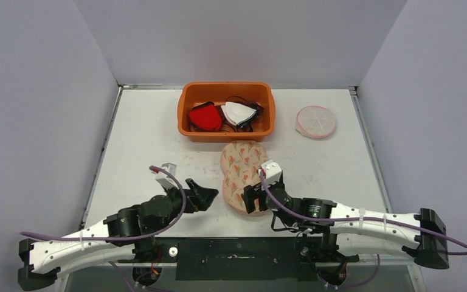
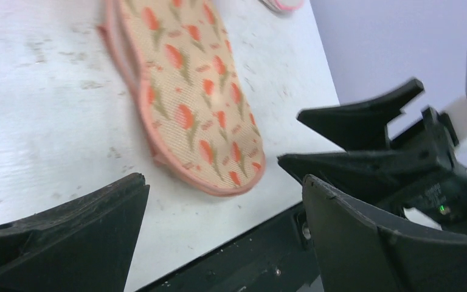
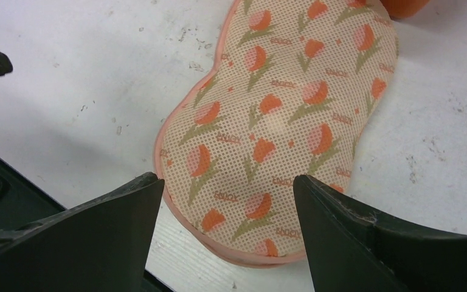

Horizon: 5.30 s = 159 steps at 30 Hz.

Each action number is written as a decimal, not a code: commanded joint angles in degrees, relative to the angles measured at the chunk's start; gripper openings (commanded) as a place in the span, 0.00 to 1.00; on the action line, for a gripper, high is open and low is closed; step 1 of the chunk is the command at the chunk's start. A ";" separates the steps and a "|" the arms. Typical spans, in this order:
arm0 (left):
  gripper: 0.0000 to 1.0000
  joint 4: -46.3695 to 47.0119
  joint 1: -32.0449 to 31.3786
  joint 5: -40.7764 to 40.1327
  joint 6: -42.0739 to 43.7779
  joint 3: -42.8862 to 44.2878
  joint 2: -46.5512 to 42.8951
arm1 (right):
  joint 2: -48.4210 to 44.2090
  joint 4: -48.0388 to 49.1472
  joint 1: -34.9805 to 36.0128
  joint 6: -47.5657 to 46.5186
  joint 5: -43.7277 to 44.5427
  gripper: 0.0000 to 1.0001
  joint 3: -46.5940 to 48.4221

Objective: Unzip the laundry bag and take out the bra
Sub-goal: Adjust the laundry bag at the center of the board, then open the laundry bag at the center of the board.

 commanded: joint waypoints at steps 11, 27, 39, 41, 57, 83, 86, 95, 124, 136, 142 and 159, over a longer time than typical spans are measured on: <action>1.00 -26.10 -0.08 -18.86 -26.82 -5.21 -10.39 | 26.17 0.91 11.15 -15.35 11.97 0.74 14.54; 1.00 -26.08 -0.08 -18.03 -29.83 -8.35 -11.96 | 35.75 -0.13 11.69 -14.88 8.42 0.48 17.03; 1.00 -21.36 -0.08 -16.78 -28.19 -10.32 -11.18 | 29.69 -1.23 11.81 -9.95 12.50 0.05 15.25; 1.00 -19.39 -0.08 -16.69 -26.92 -10.75 -10.80 | 25.69 -1.14 11.73 -8.00 13.30 0.05 14.02; 1.00 18.85 13.45 2.24 -6.05 -9.11 17.65 | -3.25 -23.04 10.22 31.74 33.12 0.05 1.83; 0.76 27.69 20.49 10.83 2.72 5.04 54.98 | -24.54 -37.80 10.70 44.36 33.99 0.63 2.18; 0.76 28.10 20.55 11.04 2.50 4.28 54.29 | -21.17 -31.88 10.81 34.12 31.27 0.67 4.83; 0.75 28.09 20.55 10.75 2.16 3.92 54.66 | -6.03 -3.33 11.11 6.26 12.16 0.64 10.01; 0.50 34.94 21.29 15.48 -0.48 0.78 56.76 | 21.95 3.28 5.05 -2.74 3.62 0.64 7.65; 0.28 34.24 21.70 13.89 -0.99 -0.32 56.59 | 13.75 -0.18 8.65 1.87 14.58 0.05 6.97; 0.00 31.85 23.14 12.16 -1.93 -2.37 55.18 | 2.12 -4.81 8.53 10.34 22.75 0.05 2.20; 0.00 22.25 23.13 6.31 -8.86 -9.78 41.31 | -9.30 -30.80 4.88 57.29 29.76 0.08 -6.40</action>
